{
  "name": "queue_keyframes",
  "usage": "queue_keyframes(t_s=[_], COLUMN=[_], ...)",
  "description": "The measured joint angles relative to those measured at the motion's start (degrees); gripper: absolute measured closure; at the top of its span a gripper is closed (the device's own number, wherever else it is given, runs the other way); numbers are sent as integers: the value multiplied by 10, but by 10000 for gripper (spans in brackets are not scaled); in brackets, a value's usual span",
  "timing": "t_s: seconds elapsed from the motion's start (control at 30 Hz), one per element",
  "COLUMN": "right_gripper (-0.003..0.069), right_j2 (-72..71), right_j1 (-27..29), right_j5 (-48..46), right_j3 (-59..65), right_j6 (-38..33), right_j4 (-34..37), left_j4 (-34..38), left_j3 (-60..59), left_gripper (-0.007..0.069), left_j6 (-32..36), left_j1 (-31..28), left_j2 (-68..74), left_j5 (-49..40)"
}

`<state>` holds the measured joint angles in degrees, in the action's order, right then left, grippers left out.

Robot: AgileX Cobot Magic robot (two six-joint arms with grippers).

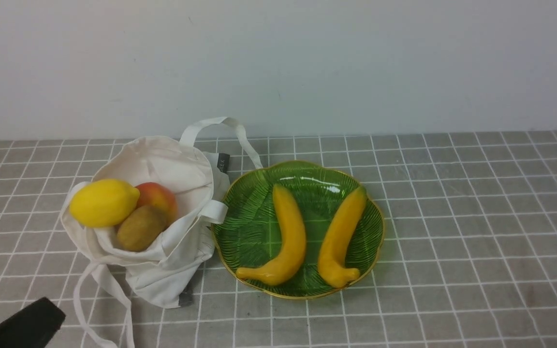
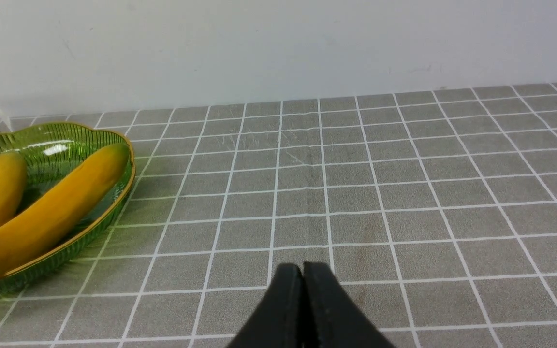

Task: Take the fruit out of the bag on the grey coffee tablecloth and place them on the plate.
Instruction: 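Reach into the bag and grasp the lemon with the left gripper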

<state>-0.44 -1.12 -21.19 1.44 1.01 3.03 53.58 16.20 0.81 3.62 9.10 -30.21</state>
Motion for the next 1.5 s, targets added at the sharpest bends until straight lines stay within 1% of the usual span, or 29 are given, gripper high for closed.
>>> queue_keyframes(t_s=[0.03, 0.07, 0.1, 0.13, 0.27, 0.3, 0.33, 0.4, 0.43, 0.47, 0.5, 0.57, 0.63, 0.67, 0.8, 0.83, 0.93, 0.97, 1.0, 1.03, 1.07, 1.13, 1.3, 1.5], right_gripper=[673, 673, 673, 673, 673, 673, 673, 673, 673, 673, 673, 673, 673, 673, 673, 673, 673, 673, 673, 673, 673, 673, 673, 673], right_j2=[0, 0, 0, 0, 0, 0, 0, 0, 0, 0, 0, 0, 0, 0, 0, 0, 0, 0, 0, 0, 0, 0, 0, 0], right_j1=[0, 0, 0, 0, 0, 0, 0, 0, 0, 0, 0, 0, 0, 0, 0, 0, 0, 0, 0, 0, 0, 0, 0, 0], right_j5=[0, 0, 0, 0, 0, 0, 0, 0, 0, 0, 0, 0, 0, 0, 0, 0, 0, 0, 0, 0, 0, 0, 0, 0], right_j3=[0, 0, 0, 0, 0, 0, 0, 0, 0, 0, 0, 0, 0, 0, 0, 0, 0, 0, 0, 0, 0, 0, 0, 0], right_j6=[0, 0, 0, 0, 0, 0, 0, 0, 0, 0, 0, 0, 0, 0, 0, 0, 0, 0, 0, 0, 0, 0, 0, 0], right_j4=[0, 0, 0, 0, 0, 0, 0, 0, 0, 0, 0, 0, 0, 0, 0, 0, 0, 0, 0, 0, 0, 0, 0, 0], left_j4=[-29, -42, -63, -118, -285, -322, -342, -404, -415, -454, -471, -513, -530, -530, -531, -527, -516, -516, -513, -512, -512, -511, -510, -510], left_j3=[27, 32, 54, 85, 192, 210, 229, 266, 274, 306, 315, 350, 374, 378, 405, 407, 408, 408, 408, 408, 409, 409, 410, 410], left_gripper=[632, 632, 632, 632, 631, 631, 630, 620, 617, 591, 574, 507, 431, 421, 233, 176, 62, 62, 13, -7, -22, -30, -27, -10], left_j6=[7, 9, 12, 15, 16, 11, 5, -23, -29, -55, -67, -94, -111, -114, -148, -164, -218, -218, -255, -278, -301, -334, -423, -519], left_j1=[0, 0, 0, 0, 0, 0, 0, 0, 0, 0, 0, 0, 0, 0, 0, 0, 0, 0, 0, 0, 0, 0, 0, 0], left_j2=[37, 46, 79, 131, 310, 340, 368, 426, 437, 483, 496, 548, 580, 584, 636, 654, 691, 691, 711, 722, 734, 746, 774, 810], left_j5=[-28, -34, -59, -98, -207, -216, -222, -224, -223, -219, -216, -207, -203, -202, -175, -159, -124, -124, -104, -89, -71, -48, 7, 36])
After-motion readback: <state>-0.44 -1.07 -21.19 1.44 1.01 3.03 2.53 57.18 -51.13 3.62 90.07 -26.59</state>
